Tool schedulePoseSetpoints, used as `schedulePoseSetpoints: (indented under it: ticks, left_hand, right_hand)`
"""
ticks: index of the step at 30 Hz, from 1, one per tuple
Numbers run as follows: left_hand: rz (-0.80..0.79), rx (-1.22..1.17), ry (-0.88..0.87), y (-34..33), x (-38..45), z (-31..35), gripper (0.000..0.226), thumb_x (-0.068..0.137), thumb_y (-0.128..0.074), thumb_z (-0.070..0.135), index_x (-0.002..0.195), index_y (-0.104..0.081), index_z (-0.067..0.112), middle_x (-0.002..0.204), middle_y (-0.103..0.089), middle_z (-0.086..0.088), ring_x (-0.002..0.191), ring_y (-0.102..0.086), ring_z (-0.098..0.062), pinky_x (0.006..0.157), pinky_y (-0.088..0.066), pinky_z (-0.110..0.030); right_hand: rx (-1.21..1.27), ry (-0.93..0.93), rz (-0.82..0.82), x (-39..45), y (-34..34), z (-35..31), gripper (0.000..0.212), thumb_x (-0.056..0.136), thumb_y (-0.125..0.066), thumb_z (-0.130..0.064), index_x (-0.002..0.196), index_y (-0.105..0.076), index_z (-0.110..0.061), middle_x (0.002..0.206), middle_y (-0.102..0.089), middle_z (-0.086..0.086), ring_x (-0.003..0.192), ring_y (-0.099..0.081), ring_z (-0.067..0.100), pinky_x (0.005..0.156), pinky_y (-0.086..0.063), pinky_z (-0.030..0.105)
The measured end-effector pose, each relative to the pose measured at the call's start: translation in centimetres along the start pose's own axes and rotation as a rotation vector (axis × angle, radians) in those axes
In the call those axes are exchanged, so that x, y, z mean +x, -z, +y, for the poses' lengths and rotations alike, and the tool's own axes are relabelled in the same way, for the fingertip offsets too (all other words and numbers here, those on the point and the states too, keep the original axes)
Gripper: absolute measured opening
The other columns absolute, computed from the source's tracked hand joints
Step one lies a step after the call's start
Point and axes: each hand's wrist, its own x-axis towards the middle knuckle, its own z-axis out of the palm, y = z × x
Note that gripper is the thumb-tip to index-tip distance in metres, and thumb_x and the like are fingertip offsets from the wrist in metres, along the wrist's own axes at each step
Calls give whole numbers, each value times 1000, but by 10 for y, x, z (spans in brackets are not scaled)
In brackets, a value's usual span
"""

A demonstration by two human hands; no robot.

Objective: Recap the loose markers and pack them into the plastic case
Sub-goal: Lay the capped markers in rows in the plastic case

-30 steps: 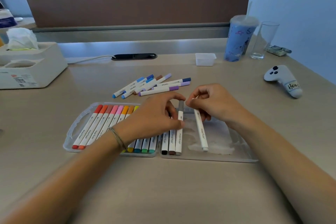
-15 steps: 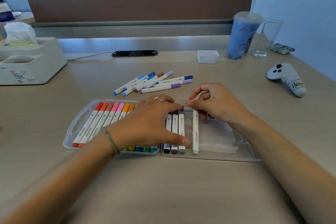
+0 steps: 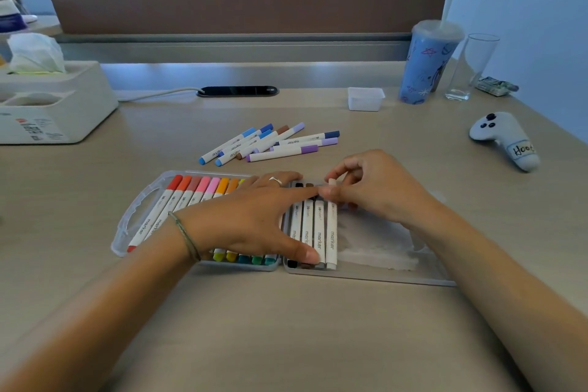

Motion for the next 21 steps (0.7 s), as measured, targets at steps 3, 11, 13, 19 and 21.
schedulePoseSetpoints:
  ticks: [3, 11, 13, 19, 21]
  left_hand:
    - [16, -20, -1, 0, 0, 0, 102, 76, -65, 73, 155, -5, 49, 166, -4, 13, 152, -7, -19, 125, -13, -48]
    - [38, -2, 24, 0, 0, 1, 103, 75, -65, 75, 156, -8, 48, 166, -10, 10, 152, -12, -19, 123, -19, -46]
    - [43, 4, 29, 0, 0, 2, 103, 75, -64, 76, 156, -9, 47, 166, -11, 9, 152, -12, -19, 121, -18, -45]
    - [71, 13, 49, 0, 1, 2, 103, 74, -62, 78, 156, -9, 46, 164, -15, 9, 150, -17, -19, 120, -21, -44]
    - [75, 16, 56, -1, 2, 1, 103, 73, -61, 79, 156, -9, 46, 164, -16, 8, 149, -18, -19, 119, -22, -44]
  right_hand:
    - [-155, 25, -134, -8, 7, -5, 61, 74, -88, -37, 131, -66, -28, 84, -75, -6, 82, -70, 9, 84, -56, 28]
    - [-350, 79, -168, -22, 8, -16, 72, 74, -88, -42, 139, -61, -26, 92, -70, -13, 80, -63, 0, 68, -43, 17]
    - [-418, 108, -221, -27, 7, -19, 61, 73, -87, -46, 129, -68, -31, 88, -64, -19, 81, -60, -1, 64, -40, 15]
    - [-591, 190, -221, -22, 2, -19, 67, 75, -84, -50, 135, -63, -28, 112, -59, -8, 104, -56, 11, 87, -50, 28]
    - [-607, 197, -229, -19, 3, -17, 71, 75, -82, -54, 137, -61, -27, 117, -58, -5, 108, -55, 14, 93, -51, 34]
